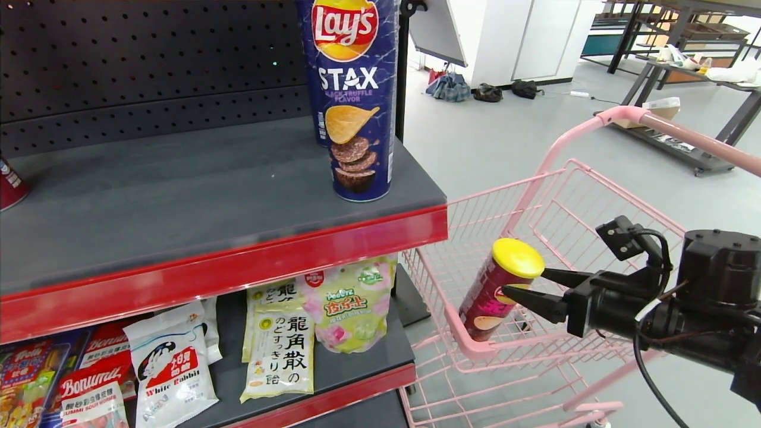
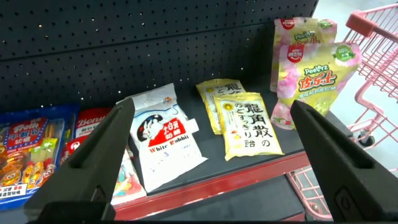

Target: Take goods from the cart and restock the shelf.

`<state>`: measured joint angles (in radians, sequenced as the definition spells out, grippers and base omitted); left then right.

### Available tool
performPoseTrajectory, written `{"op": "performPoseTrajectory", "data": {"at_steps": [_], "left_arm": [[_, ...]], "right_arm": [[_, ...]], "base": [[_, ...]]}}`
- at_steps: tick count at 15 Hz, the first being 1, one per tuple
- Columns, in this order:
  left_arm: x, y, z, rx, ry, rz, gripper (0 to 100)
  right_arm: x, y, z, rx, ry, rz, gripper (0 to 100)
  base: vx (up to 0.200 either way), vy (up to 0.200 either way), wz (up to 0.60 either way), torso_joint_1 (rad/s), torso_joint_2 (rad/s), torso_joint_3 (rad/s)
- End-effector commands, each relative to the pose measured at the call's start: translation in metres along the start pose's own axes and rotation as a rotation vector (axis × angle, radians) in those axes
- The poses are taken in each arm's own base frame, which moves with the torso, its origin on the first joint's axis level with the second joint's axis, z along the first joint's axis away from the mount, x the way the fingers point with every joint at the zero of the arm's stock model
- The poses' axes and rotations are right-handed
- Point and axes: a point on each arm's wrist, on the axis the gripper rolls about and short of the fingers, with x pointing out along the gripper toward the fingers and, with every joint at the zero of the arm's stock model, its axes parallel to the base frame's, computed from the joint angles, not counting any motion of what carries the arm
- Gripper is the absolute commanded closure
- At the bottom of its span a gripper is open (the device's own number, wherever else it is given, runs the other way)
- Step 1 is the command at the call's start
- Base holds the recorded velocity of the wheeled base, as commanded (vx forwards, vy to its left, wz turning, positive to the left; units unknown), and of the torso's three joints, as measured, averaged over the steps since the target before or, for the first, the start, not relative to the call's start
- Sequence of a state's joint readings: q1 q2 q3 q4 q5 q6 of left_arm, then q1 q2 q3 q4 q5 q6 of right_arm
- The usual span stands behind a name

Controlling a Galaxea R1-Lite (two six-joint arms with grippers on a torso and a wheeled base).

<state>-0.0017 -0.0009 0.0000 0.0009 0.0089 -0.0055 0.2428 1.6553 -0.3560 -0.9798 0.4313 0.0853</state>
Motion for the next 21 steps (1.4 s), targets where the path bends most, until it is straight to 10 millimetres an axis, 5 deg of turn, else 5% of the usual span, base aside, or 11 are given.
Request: {"op": "performPoseTrajectory", "data": {"at_steps": [1,7,13,14,19,21], "left_arm": [[0.0,0.0,0.0,-0.001,0.002,0.0,0],[0.0,0.0,0.0,-0.001,0.0,0.0,0],[0.0,0.0,0.0,-0.001,0.002,0.0,0],[0.0,0.0,0.0,-0.001,0.0,0.0,0],[0.0,0.0,0.0,-0.001,0.0,0.0,0],[0.0,0.0,0.0,-0.001,0.0,0.0,0]], "right_arm": [[0.013,-0.007,-0.012,0.022,0.048,-0.003,0],[0.049,-0.022,-0.014,-0.003,-0.003,0.032,0],[0.065,-0.028,-0.012,-0.007,-0.009,0.034,0],[0.065,-0.028,-0.013,-0.005,-0.008,0.031,100],[0.065,-0.028,-0.014,-0.006,-0.004,0.03,100],[0.058,-0.024,0.001,-0.036,-0.06,0.015,100]], "base": [[0.0,0.0,0.0,0.0,0.0,0.0],[0.0,0.0,0.0,0.0,0.0,0.0],[0.0,0.0,0.0,0.0,0.0,0.0],[0.0,0.0,0.0,0.0,0.0,0.0],[0.0,0.0,0.0,0.0,0.0,0.0],[0.0,0.0,0.0,0.0,0.0,0.0]]}}
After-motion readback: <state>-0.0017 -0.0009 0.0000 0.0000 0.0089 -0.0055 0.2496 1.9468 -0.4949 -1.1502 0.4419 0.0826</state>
